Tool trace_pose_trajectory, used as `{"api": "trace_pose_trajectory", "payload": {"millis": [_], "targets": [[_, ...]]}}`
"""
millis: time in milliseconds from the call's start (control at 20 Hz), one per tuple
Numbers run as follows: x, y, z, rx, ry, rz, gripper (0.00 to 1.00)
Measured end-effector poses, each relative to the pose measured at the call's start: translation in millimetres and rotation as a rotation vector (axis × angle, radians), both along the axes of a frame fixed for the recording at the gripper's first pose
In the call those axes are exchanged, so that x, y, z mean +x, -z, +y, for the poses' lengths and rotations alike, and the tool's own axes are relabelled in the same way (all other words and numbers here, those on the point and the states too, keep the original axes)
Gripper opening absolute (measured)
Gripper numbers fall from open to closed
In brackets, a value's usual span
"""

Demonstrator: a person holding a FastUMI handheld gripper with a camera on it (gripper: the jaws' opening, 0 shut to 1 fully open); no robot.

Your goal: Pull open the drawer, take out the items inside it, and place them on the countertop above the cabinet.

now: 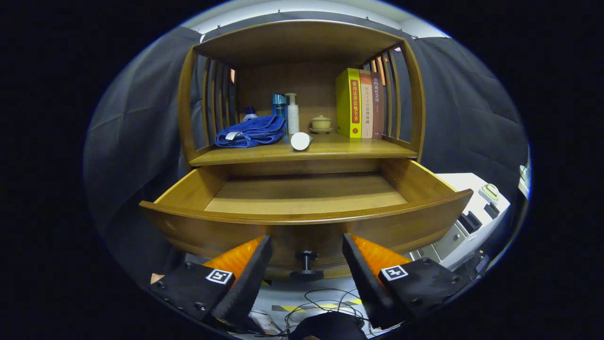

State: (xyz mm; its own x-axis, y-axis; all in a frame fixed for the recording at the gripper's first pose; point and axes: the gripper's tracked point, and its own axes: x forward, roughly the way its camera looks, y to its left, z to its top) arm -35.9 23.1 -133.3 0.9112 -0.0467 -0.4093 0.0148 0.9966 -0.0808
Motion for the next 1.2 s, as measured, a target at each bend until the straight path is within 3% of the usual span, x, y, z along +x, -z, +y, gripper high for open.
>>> {"api": "trace_pose_trajectory", "payload": {"millis": [1200], "targets": [[140.1,0.9,2.2,0.034,0.009,-0.055,0.99]]}}
